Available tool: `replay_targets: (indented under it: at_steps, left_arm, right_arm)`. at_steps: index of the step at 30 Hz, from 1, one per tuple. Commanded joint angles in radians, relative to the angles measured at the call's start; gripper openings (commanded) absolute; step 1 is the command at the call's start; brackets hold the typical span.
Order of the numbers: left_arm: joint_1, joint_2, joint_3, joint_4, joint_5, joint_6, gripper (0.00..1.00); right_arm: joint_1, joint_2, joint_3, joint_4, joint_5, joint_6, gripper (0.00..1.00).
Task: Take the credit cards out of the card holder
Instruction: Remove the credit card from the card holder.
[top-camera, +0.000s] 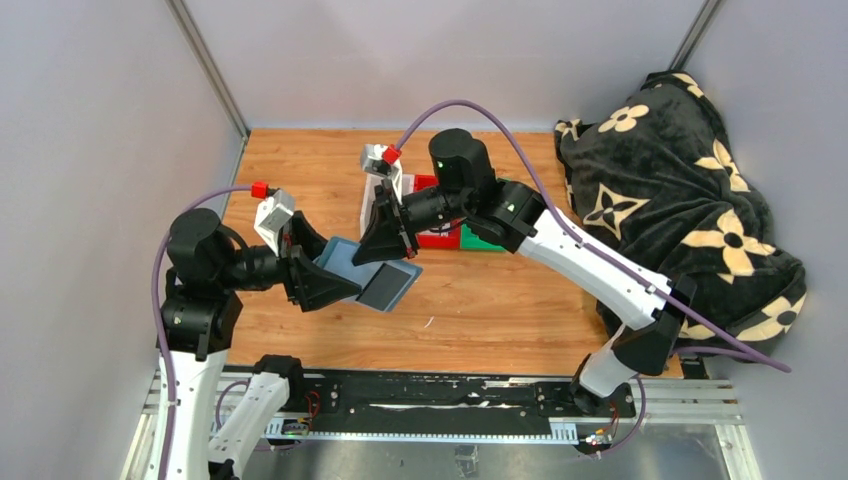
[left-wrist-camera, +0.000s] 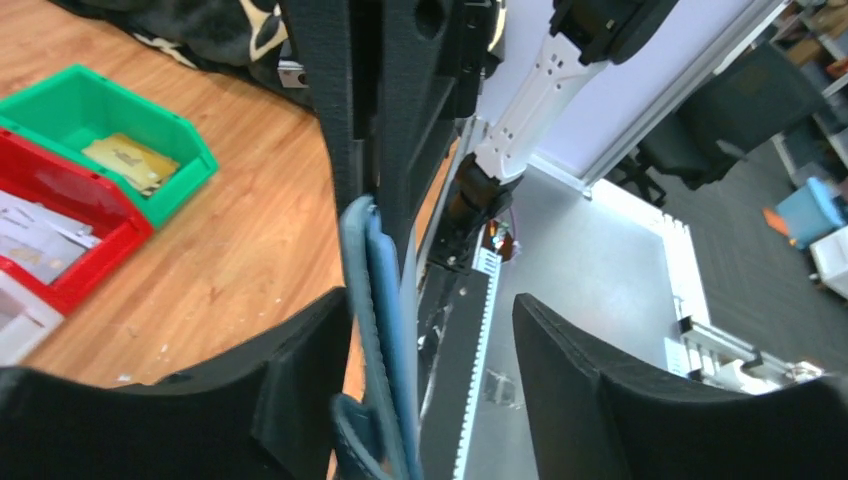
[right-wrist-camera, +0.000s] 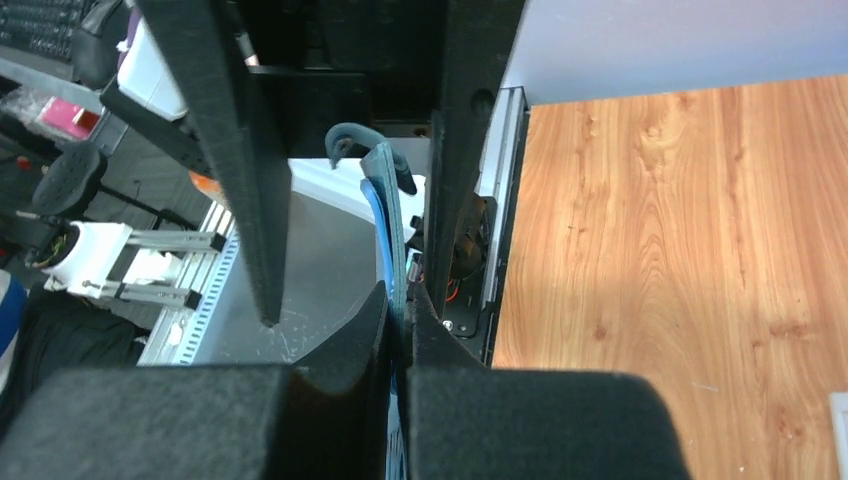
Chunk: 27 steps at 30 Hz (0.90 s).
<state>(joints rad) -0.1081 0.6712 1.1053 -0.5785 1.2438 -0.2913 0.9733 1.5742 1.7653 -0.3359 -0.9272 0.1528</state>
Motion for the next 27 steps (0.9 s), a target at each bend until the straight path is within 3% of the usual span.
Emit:
replay_targets:
  at_steps: [1, 4, 13, 16, 20, 27]
  left_arm:
    - [-0.001, -0.009, 0.023, -0.023, 0.003, 0.012, 0.69]
    - [-0.001, -0.024, 0.016, -0.009, 0.003, -0.005, 0.71]
    - [-0.001, -0.056, 0.001, 0.004, -0.054, -0.009, 0.64]
    - [-0.001, -0.074, -0.021, 0.030, -0.111, -0.019, 0.55]
    - [-0.002, -0.097, -0.070, 0.182, -0.142, -0.147, 0.45]
    - [-0.001, -0.110, -0.090, 0.330, -0.199, -0.268, 0.21]
  right_arm:
    - [-0.034, -0.070, -0.114, 0.245, 0.094, 0.187, 0.00]
    - [-0.048, -0.147, -0.241, 0.428, 0.148, 0.266, 0.00]
    - [-0.069, -0.283, -0.456, 0.667, 0.292, 0.426, 0.00]
    - [-0.071, -0.321, -0.543, 0.784, 0.328, 0.509, 0.00]
    - [-0.071, -0.321, -0.599, 0.908, 0.336, 0.611, 0.00]
    - [-0.071, -0.296, -0.656, 1.019, 0.323, 0.711, 0.00]
